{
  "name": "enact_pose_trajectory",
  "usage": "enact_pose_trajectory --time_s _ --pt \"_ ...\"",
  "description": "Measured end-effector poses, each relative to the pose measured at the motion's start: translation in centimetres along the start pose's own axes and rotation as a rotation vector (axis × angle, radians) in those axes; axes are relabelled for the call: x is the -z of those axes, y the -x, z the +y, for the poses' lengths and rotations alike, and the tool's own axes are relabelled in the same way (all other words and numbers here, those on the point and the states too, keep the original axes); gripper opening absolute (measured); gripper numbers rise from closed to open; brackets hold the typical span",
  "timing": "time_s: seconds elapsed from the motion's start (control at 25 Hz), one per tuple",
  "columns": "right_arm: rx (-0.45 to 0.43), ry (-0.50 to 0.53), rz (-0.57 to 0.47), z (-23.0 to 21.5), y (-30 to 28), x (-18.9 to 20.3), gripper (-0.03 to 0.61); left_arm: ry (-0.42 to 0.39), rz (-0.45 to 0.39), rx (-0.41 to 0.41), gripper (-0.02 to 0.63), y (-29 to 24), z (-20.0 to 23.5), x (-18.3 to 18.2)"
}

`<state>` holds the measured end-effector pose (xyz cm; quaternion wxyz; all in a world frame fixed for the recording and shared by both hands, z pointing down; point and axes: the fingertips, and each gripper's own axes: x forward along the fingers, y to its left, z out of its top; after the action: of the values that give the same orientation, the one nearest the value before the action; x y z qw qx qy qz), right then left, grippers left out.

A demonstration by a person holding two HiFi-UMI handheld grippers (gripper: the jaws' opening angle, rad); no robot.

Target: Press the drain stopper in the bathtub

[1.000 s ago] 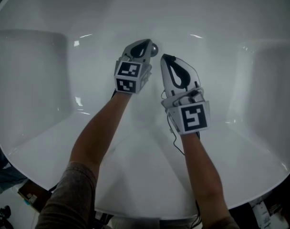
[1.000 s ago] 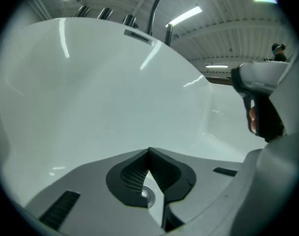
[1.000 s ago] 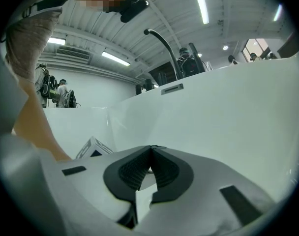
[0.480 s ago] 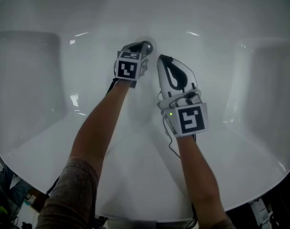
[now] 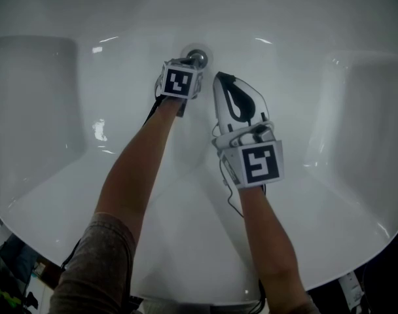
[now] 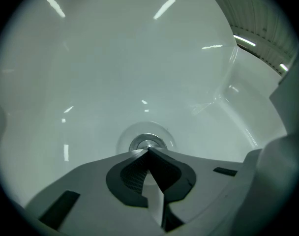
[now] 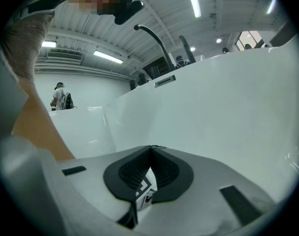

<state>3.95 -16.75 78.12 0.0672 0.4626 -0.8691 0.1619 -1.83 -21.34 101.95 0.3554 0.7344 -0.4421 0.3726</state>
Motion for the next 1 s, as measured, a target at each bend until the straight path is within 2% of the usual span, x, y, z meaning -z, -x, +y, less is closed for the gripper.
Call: enact_pose_trajectory --time_s 0.52,0.76,1.0 --pt "0.022 -0.039 -0.009 -1.0 0.1 0.3 -0.003 0.039 0.046 -0.033 0.006 -1.5 0.1 0.6" --pt "0.034 -0.056 0.003 -1.3 0.4 0.6 -0.003 0.001 0.035 -0.062 0.008 -1.4 0.2 0.2" --pt "0.021 -0.044 0.006 -1.1 0.7 0.5 -0.003 0.004 0.104 -0.093 0.008 -1.2 0.5 0.8"
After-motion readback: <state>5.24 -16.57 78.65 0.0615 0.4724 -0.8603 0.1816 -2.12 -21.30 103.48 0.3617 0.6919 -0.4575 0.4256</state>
